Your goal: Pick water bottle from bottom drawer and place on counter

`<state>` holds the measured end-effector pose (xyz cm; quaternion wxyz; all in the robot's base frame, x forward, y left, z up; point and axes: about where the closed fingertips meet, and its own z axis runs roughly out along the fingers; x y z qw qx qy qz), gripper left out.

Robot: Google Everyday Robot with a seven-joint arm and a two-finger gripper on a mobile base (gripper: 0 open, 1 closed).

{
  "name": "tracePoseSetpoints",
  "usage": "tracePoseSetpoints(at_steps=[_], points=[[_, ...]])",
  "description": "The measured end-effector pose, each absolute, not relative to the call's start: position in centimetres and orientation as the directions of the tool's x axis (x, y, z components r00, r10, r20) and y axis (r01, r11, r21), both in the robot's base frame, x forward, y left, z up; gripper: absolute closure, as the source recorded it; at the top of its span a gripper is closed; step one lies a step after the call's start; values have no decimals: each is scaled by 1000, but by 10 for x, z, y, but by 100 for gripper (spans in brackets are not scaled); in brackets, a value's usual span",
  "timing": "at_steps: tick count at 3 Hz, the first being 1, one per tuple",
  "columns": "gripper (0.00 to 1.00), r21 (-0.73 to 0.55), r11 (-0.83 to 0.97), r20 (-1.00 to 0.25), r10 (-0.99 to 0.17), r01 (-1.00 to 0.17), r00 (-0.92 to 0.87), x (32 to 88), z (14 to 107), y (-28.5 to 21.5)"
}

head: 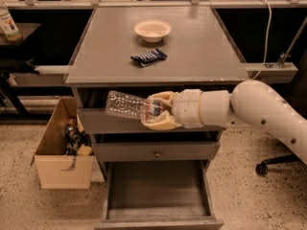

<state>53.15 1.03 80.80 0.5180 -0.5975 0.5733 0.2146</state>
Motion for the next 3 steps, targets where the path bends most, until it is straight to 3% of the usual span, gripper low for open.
tracePoseSetpoints(at_steps=[1, 3], points=[[100, -433, 220, -833, -468, -874, 295, 540, 857, -23], [100, -408, 278, -860, -437, -870, 263, 554, 866, -34]])
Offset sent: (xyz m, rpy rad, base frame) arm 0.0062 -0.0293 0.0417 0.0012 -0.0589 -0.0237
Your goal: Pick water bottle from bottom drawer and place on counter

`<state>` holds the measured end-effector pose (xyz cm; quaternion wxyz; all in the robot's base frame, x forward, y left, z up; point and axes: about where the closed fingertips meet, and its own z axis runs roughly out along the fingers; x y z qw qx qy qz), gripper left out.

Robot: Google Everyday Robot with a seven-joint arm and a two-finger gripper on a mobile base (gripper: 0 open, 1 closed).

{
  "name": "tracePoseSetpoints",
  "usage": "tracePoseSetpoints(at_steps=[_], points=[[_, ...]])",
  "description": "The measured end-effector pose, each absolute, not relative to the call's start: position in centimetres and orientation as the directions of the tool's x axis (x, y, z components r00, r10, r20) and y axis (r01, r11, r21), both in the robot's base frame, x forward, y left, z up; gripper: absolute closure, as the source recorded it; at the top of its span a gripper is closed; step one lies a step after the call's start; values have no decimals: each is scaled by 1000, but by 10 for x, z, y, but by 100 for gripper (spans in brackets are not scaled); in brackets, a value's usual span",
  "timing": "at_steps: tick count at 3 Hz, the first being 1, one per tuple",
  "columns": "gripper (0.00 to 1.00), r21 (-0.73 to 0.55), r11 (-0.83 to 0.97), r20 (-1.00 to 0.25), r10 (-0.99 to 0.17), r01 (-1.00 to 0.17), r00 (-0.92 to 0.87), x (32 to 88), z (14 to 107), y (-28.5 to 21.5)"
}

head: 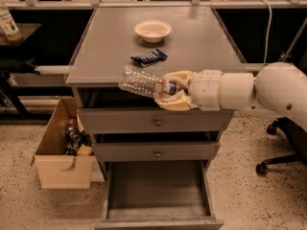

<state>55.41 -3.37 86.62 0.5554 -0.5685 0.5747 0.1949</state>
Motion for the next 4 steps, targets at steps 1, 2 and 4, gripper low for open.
tracePoseSetpoints(at_steps=[1, 2, 4], points=[[100, -404, 347, -863, -452, -846, 227, 582, 887, -56], [100, -376, 455, -872, -470, -807, 141, 612, 891, -85], [100, -265, 647, -912, -409, -715, -31, 667, 874, -134]])
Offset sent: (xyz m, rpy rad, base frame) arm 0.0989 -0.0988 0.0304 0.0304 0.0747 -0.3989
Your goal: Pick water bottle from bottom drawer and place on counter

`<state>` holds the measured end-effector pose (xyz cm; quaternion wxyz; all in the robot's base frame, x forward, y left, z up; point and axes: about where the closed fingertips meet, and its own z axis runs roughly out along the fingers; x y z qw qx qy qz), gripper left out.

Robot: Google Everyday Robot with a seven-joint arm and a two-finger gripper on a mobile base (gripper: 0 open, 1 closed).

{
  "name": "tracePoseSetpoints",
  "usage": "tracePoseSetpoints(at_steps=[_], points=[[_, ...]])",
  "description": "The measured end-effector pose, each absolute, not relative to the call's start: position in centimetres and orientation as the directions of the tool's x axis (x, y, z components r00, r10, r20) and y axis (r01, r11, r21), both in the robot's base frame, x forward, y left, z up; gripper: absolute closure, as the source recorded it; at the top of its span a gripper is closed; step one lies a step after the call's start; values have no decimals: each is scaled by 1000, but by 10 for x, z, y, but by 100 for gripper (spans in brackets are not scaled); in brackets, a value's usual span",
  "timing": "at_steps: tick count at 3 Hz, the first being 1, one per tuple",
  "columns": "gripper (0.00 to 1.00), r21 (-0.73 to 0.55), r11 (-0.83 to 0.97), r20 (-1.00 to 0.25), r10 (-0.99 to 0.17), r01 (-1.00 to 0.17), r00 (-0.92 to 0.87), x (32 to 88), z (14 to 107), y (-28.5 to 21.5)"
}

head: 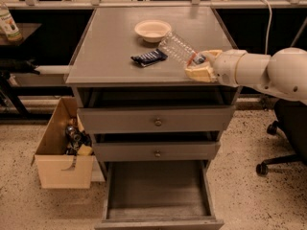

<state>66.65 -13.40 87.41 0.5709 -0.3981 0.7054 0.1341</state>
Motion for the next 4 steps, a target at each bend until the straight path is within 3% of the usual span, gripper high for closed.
tracePoseSetpoints(at_steps=[4], points=[[100, -170, 734, -944, -313, -658, -105, 732, 867, -157]])
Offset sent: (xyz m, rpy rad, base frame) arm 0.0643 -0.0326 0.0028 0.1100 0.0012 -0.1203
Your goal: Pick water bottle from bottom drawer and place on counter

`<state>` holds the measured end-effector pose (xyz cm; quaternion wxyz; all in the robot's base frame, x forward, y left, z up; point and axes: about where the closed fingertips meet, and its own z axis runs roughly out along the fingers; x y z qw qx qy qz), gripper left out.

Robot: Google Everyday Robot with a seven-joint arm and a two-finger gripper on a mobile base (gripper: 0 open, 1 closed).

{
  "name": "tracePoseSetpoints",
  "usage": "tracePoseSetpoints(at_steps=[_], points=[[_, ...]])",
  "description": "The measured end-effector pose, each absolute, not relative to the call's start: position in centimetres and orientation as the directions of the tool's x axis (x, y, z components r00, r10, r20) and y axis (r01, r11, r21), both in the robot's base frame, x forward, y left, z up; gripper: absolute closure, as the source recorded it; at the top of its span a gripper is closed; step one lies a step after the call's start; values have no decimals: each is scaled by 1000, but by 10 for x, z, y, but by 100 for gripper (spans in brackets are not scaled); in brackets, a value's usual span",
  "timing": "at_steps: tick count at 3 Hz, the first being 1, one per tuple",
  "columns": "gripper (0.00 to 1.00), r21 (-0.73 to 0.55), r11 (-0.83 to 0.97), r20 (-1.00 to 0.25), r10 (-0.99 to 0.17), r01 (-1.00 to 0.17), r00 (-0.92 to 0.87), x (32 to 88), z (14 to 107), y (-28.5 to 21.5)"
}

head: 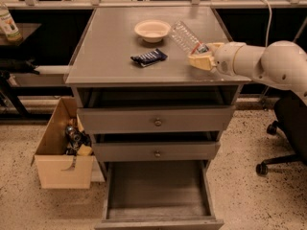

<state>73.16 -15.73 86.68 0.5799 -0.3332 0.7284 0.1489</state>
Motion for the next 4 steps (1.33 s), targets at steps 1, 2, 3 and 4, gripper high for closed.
tracePoseSetpoints(at_steps=[1, 2, 3, 4], points=[[84, -147, 738, -944, -304, -658, -129, 736, 861, -156], [60, -119, 728, -943, -297, -675, -154, 739, 856, -151], [37, -100, 724, -942, -290, -683, -170, 740, 850, -149], [13, -93, 722, -941, -289, -686, -176, 741, 848, -148]])
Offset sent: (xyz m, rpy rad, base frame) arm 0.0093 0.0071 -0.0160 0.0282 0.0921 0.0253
